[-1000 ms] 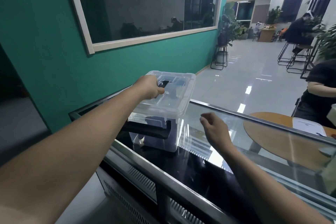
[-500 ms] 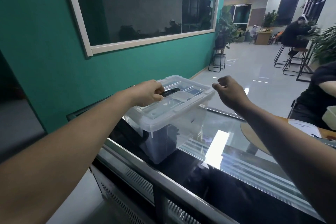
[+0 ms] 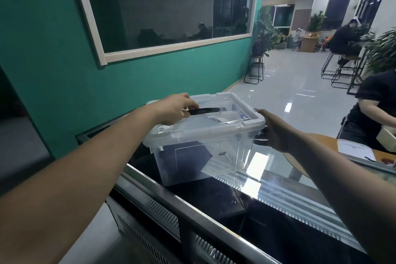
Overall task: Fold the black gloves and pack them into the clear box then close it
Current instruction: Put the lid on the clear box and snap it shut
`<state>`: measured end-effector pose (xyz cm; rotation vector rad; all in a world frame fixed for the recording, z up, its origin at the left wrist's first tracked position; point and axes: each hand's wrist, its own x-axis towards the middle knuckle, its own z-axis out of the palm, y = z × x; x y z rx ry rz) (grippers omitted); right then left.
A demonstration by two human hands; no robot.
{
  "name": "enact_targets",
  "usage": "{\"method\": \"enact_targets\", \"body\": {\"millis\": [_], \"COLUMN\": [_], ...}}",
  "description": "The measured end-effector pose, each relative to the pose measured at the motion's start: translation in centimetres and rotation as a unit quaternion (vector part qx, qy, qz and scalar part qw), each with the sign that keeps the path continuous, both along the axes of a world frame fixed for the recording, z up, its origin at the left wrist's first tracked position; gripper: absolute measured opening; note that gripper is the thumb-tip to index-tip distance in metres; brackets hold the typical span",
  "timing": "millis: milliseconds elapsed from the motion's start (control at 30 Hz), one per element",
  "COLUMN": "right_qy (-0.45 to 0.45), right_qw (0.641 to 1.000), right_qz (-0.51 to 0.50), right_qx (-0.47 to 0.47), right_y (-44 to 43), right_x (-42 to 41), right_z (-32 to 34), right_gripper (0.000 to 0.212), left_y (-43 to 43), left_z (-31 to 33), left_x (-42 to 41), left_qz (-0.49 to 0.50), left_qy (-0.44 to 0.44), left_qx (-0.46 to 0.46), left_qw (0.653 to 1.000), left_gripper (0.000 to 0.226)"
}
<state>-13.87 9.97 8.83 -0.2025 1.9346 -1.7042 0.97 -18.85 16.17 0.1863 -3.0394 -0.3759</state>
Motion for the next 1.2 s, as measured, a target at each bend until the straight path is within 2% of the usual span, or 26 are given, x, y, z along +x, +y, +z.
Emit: {"method": "enact_targets", "body": {"millis": [233,300,433,567,633,733,833,933,1033,1100,1200], "right_qy": [-0.015,-0.017,-0.003,0.02,0.022,0.022,0.024,0.035,0.081,0.115,0.133], "right_qw": [1.0,1.0,0.999,0.998,0.998,0.999,1.0,0.999,0.994,0.987,0.982], "right_qz": [-0.003,-0.009,-0.029,-0.049,-0.052,-0.043,-0.018,0.003,0.013,0.018,0.026], "right_qx": [-0.016,-0.016,-0.024,-0.018,-0.018,-0.02,-0.01,0.014,0.07,0.109,0.131], "right_y": [-0.1,-0.1,0.2,0.2,0.0,-0.6,-1.4,-2.2,-2.8,-2.9,-3.1], "right_x": [0.6,0.5,0.3,0.2,0.3,0.7,0.7,0.8,1.0,0.9,0.7], "right_z": [0.4,0.5,1.4,2.6,2.9,3.2,3.3,3.5,3.9,4.1,4.1], "right_gripper": [0.046,0.049,0.052,0.049,0.042,0.036,0.041,0.044,0.046,0.046,0.044], "left_y": [0.1,0.0,-1.0,-3.9,-5.6,-8.1,-8.3,-6.6,-5.6,-4.8,-4.2], "left_z": [-0.5,-0.6,-0.3,-0.8,-1.9,-4.7,-6.8,-7.5,-7.7,-7.5,-7.4], "left_x": [0.5,1.0,2.8,4.7,5.8,7.0,7.9,9.1,9.6,9.5,9.4], "left_qz": [0.014,0.026,0.057,0.131,0.183,0.253,0.292,0.284,0.271,0.273,0.273], "left_qy": [0.041,0.055,0.095,0.161,0.186,0.201,0.155,0.091,0.099,0.106,0.126], "left_qx": [-0.021,0.003,0.111,0.13,0.188,0.308,0.454,0.587,0.676,0.698,0.692], "left_qw": [0.999,0.998,0.988,0.97,0.947,0.895,0.827,0.753,0.678,0.653,0.657], "left_gripper": [0.042,0.039,0.035,0.031,0.028,0.025,0.032,0.031,0.027,0.024,0.021]}}
